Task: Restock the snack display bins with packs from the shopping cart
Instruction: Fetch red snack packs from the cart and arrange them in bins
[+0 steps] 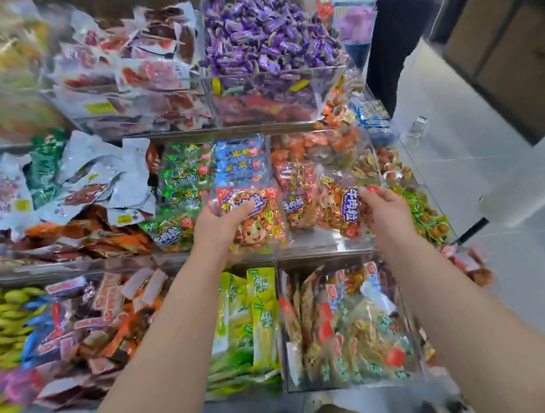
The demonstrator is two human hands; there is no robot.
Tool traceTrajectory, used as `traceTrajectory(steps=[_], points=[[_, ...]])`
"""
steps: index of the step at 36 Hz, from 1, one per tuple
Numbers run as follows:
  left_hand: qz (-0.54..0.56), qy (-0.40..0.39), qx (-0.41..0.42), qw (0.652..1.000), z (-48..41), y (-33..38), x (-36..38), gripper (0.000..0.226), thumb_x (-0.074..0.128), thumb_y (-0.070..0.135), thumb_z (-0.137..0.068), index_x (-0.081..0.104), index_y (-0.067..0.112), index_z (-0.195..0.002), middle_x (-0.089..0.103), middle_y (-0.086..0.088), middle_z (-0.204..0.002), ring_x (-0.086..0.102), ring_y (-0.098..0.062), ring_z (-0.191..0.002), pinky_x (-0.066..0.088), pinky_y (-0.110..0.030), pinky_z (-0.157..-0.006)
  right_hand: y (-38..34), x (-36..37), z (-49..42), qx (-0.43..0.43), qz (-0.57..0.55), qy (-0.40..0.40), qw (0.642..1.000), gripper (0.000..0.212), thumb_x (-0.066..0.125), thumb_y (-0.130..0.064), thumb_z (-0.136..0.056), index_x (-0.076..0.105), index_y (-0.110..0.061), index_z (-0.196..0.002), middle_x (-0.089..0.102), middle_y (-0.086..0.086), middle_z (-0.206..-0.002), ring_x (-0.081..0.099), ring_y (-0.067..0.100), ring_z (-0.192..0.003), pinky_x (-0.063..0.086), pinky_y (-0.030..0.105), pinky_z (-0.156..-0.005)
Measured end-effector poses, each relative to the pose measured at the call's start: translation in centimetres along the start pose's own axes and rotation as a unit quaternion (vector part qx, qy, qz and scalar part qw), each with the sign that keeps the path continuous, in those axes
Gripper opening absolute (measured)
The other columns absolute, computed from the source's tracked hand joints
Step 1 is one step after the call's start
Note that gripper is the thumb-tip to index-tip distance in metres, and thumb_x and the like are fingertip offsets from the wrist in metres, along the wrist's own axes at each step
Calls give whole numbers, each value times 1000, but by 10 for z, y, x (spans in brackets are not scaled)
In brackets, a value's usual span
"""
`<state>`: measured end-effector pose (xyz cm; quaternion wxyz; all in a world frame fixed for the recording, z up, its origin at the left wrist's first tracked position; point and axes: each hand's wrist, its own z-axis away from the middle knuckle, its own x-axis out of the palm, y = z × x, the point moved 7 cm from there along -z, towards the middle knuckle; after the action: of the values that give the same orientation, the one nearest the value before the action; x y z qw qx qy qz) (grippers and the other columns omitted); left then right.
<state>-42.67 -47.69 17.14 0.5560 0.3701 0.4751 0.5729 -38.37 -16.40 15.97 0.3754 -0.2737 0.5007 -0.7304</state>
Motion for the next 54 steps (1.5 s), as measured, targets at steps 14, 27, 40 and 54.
traceTrajectory(steps=[14,27,40,54], points=[[75,68,20,995,-64,48,30,45,84,36,-68,59,21,-103,71,-3,-101,71,-14,-86,60,-35,-70,-8,123,-95,-228,552,-258,759,22,57,-19,-92,64,-8,-110,65,14,-109,59,32,-102,43,31,-77],[19,84,-54,995,-104,25,32,91,80,47,-71,35,16,-144,40,13,-105,44,-14,-104,42,-26,-75,69,184,-110,-257,650,-284,657,11,54,-16,-89,65,-17,-94,67,10,-96,63,29,-88,48,34,-72],[105,47,-111,987,-106,14,51,112,82,57,-42,41,20,-139,54,-3,-135,58,-28,-117,50,-52,-95,79,119,-122,-206,690,-180,670,134,80,-57,-58,-12,-21,-149,8,12,-151,13,34,-140,17,44,-114],[115,14,-92,989,-110,8,53,30,82,33,-74,60,34,-94,74,6,-98,71,-19,-92,58,-45,-81,110,118,-141,39,371,-106,922,96,75,-6,-74,14,-24,-146,55,15,-127,58,28,-104,41,31,-78]])
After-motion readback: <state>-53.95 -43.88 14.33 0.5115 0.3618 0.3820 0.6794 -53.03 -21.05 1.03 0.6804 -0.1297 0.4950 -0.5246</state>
